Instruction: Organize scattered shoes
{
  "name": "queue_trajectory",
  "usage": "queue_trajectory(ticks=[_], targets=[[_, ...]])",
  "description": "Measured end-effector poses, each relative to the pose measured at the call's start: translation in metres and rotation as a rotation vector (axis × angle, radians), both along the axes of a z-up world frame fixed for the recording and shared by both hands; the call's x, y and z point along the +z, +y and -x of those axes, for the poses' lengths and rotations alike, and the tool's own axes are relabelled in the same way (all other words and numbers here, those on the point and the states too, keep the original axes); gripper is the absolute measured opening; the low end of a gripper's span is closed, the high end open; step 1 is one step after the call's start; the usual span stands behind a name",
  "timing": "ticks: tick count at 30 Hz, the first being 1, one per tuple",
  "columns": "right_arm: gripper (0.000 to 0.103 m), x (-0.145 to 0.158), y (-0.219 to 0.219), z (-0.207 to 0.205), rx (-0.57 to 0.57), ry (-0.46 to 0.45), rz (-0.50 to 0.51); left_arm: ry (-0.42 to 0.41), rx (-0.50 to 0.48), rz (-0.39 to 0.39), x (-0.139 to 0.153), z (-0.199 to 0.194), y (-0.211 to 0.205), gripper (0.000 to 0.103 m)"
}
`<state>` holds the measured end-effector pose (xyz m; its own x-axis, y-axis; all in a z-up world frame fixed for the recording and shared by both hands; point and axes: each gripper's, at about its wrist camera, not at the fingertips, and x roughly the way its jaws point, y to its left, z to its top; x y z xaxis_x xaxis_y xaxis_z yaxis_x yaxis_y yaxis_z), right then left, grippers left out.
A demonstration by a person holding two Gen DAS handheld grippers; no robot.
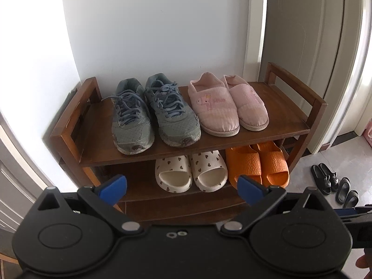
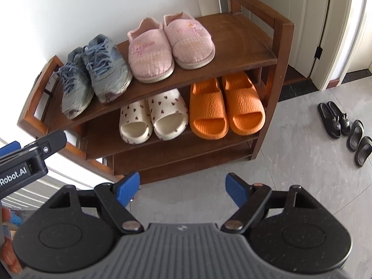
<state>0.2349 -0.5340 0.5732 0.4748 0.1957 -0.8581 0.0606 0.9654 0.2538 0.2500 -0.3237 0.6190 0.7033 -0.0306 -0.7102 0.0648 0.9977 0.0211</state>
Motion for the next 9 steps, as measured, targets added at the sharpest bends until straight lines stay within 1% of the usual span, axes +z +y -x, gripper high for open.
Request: queue_trajectory(ticks=[3,7,8,9], targets=[[0.083,-0.003,0.004,0.013,-0.022,0.023,-0.015,-0.004,-0.009,0.034,-0.002,0.01,0.007,0.094],[0.083,-0.008,0.006,0.025,-0.06,0.05,-0.039,-0.014,-0.018,0.041,-0.002,0.023,0.013,0.093],[0.083,-0.008,0.007,0.029,-0.068,0.054,-0.04,-0.015,-0.022,0.038,-0.002,0.025,0.014,0.096],[0.083,-0.008,0.009,0.031,-0.072,0.054,-0.038,-0.01,-0.02,0.035,-0.003,0.027,0.015,0.103]])
